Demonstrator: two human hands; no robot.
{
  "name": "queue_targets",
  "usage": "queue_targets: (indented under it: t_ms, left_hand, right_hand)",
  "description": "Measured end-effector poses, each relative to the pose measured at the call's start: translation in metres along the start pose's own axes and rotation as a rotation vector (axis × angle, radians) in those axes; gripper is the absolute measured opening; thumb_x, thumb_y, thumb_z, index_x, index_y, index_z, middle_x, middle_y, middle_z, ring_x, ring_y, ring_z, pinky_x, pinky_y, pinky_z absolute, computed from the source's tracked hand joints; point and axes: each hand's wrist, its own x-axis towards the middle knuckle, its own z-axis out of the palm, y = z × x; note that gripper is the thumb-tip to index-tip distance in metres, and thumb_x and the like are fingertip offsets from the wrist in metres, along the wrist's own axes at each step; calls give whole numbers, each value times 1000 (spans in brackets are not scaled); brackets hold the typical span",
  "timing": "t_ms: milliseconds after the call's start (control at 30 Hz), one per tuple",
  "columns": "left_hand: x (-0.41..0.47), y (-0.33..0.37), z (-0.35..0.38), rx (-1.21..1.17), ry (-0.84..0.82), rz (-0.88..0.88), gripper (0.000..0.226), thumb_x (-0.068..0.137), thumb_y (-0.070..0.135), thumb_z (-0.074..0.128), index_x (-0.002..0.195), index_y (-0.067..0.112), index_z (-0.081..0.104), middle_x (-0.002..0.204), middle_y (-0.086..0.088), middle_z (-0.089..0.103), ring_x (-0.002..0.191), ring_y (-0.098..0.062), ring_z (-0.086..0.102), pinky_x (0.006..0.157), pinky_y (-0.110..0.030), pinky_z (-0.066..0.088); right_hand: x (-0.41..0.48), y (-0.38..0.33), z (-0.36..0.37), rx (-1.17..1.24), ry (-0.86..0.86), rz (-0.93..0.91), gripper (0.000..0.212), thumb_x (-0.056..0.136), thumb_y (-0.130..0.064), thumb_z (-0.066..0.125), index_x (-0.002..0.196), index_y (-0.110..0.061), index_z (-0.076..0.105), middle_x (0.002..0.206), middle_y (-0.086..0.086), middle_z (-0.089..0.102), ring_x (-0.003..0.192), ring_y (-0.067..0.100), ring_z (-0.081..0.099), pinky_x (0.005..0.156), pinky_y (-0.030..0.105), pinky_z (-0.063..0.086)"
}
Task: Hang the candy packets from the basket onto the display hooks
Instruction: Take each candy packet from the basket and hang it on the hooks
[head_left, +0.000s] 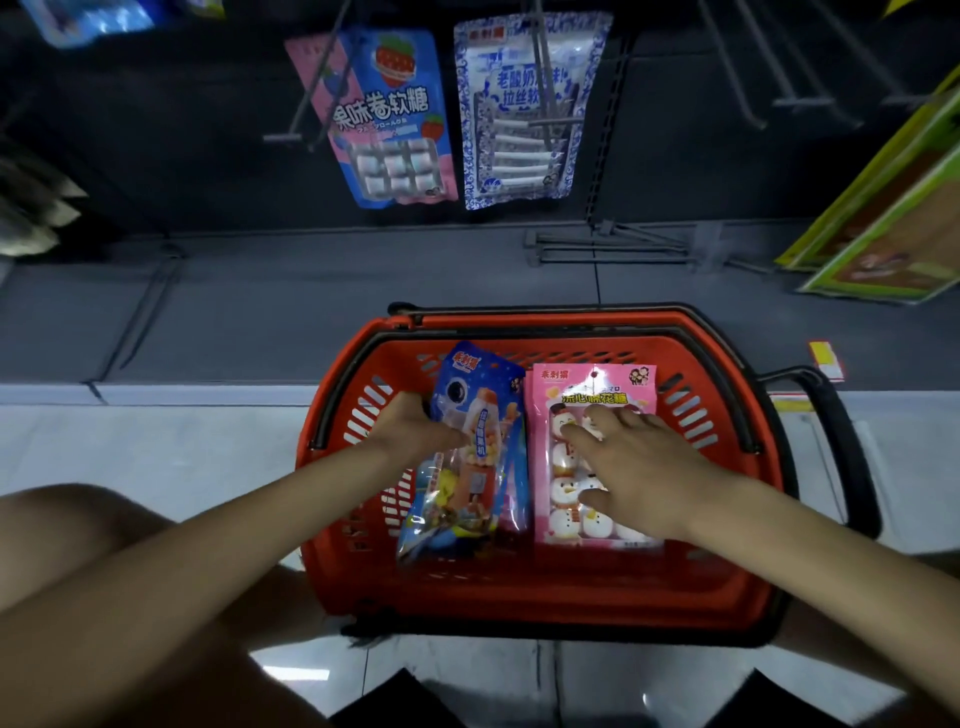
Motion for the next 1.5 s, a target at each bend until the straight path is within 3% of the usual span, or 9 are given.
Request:
queue_targets:
  t_ms: [100, 333, 533, 733, 900, 967, 1100, 1300, 1500]
  left_hand:
    - [-7, 10, -14, 126, -17, 92, 28, 75, 11, 85, 97, -1, 74, 87, -13, 79, 87, -33, 76, 84, -55, 62]
    - [-36, 38, -48, 435, 107, 380, 38, 65, 30, 84, 95, 15, 67, 85, -3, 72, 76, -24, 69, 69, -47, 61]
    - [-61, 62, -89, -33, -149, 348, 36, 79, 7, 89, 111, 15, 74, 95, 2, 81, 83, -14, 78, 67, -23, 62]
    - [-73, 70, -108, -435, -223, 343, 43, 80, 9, 85, 120, 5, 72, 112, -15, 78, 103, -38, 76, 91, -49, 62]
    - [-85, 79, -116, -683, -237, 467, 30, 85, 8, 76, 115, 7, 74, 117, -17, 77, 103, -34, 76, 80, -38, 64]
    - [-88, 80, -120, -761, -216, 507, 29, 87, 13, 73, 115, 6, 74, 119, -19, 75, 101, -32, 76, 78, -35, 63]
    - [-90, 81, -128, -872, -132, 605, 37, 96, 17, 64, 128, -1, 66, 121, -21, 74, 100, -31, 76, 77, -38, 62]
    - [-97, 83, -154, -895, 113, 723, 33, 93, 20, 70, 119, 0, 72, 116, -24, 75, 103, -39, 74, 88, -52, 61]
    - [-111, 88, -192, -905, 273, 820, 22, 100, 12, 63, 120, 6, 71, 117, -16, 76, 107, -38, 73, 90, -53, 60]
  right_hand:
    - [0, 0, -2, 2, 21, -2, 73, 103, -50, 52, 163, -24, 19, 167, 8, 20, 150, 32, 29, 121, 41, 27]
    - [-1, -4, -10, 57, 74, -24, 67, 102, -53, 52, 159, -24, 31, 164, 3, 31, 146, 29, 40, 118, 40, 35]
    - [0, -6, -17, 217, 173, -13, 75, 93, -67, 59, 151, -25, 37, 145, -1, 41, 127, 24, 55, 97, 39, 51]
    - [1, -13, -43, 664, 402, -41, 80, 81, -79, 63, 145, -39, 38, 144, -13, 47, 132, 7, 49, 108, 38, 48]
    - [-4, -24, -74, 1039, 565, -107, 64, 80, -56, 83, 136, -46, 52, 134, -22, 64, 126, 1, 60, 105, 42, 51]
    - [-4, -30, -87, 1131, 634, -142, 52, 81, -49, 84, 128, -40, 62, 125, -16, 72, 118, 7, 68, 101, 43, 54]
    - [-4, -44, -118, 1277, 747, -173, 27, 86, -18, 83, 109, -23, 69, 99, -9, 80, 92, 7, 76, 76, 21, 57]
    - [-1, -78, -163, 1309, 813, -194, 25, 85, -22, 85, 104, -14, 71, 94, 12, 78, 85, 19, 77, 69, 30, 61]
    - [3, -107, -208, 1360, 879, -274, 24, 90, -10, 78, 72, -13, 62, 51, -10, 64, 47, 0, 60, 49, 12, 45]
